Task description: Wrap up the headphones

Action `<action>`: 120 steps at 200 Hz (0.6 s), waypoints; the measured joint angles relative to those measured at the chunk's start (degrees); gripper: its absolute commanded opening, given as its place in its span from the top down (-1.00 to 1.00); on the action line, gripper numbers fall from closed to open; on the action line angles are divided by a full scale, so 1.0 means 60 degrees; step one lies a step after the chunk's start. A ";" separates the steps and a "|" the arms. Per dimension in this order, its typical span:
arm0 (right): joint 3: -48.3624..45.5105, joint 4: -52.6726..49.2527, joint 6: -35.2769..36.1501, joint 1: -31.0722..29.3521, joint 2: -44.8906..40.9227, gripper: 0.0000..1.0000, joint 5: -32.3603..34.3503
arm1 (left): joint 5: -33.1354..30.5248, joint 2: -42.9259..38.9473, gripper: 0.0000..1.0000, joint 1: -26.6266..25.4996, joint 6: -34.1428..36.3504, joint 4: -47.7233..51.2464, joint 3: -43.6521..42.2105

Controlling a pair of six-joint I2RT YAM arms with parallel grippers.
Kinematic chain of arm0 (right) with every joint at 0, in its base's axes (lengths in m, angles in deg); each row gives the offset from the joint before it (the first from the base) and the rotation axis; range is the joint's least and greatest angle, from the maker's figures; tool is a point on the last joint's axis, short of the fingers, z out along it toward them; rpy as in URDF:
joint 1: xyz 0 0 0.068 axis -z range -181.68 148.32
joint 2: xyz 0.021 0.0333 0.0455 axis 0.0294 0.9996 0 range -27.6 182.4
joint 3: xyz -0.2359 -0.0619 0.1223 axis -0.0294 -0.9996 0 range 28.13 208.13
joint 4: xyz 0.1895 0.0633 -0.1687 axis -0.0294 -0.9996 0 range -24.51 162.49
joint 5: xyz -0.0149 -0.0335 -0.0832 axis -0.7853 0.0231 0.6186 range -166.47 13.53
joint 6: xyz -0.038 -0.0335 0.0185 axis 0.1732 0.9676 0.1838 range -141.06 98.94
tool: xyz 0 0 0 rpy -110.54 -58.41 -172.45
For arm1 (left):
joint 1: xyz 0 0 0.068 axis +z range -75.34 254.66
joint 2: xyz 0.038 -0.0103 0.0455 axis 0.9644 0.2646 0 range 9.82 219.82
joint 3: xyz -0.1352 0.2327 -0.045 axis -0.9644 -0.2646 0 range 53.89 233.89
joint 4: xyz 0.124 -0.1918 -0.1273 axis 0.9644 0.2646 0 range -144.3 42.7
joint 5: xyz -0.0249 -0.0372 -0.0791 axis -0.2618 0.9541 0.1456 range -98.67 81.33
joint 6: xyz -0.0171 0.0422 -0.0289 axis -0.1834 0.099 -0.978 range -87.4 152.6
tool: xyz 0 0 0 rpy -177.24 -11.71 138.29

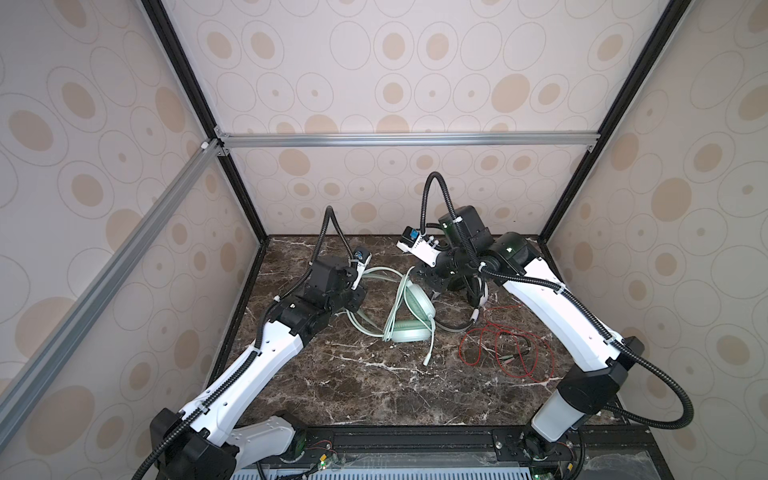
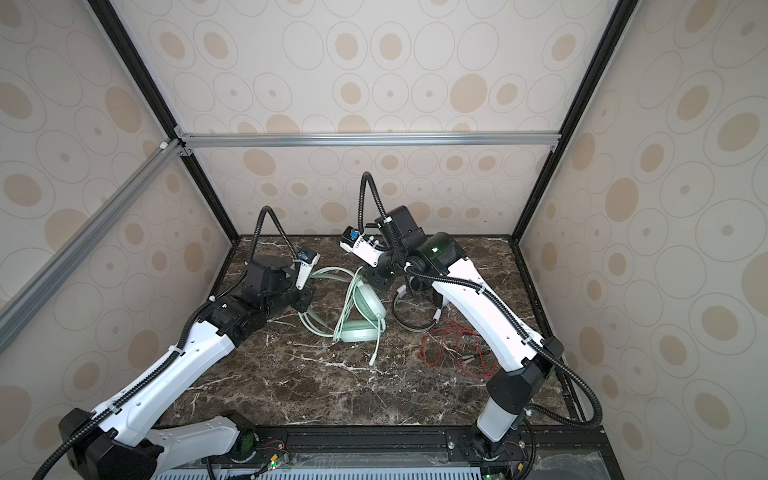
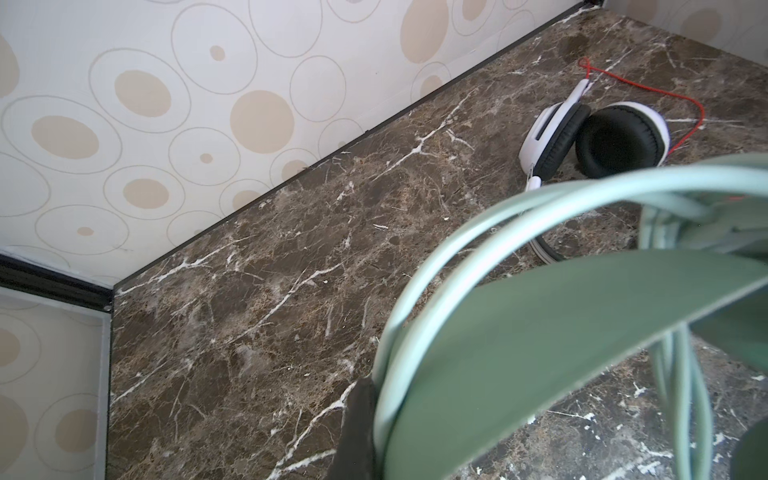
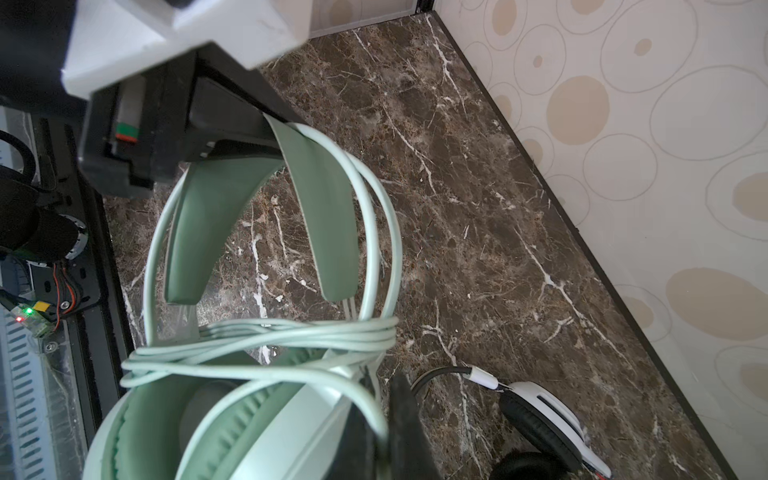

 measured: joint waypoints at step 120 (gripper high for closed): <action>-0.1355 0.0969 -0.0903 0.0947 0.0222 1.00 -0.1563 | 0.0291 -0.0011 1.00 0.0004 -0.0178 0.0390 0.0441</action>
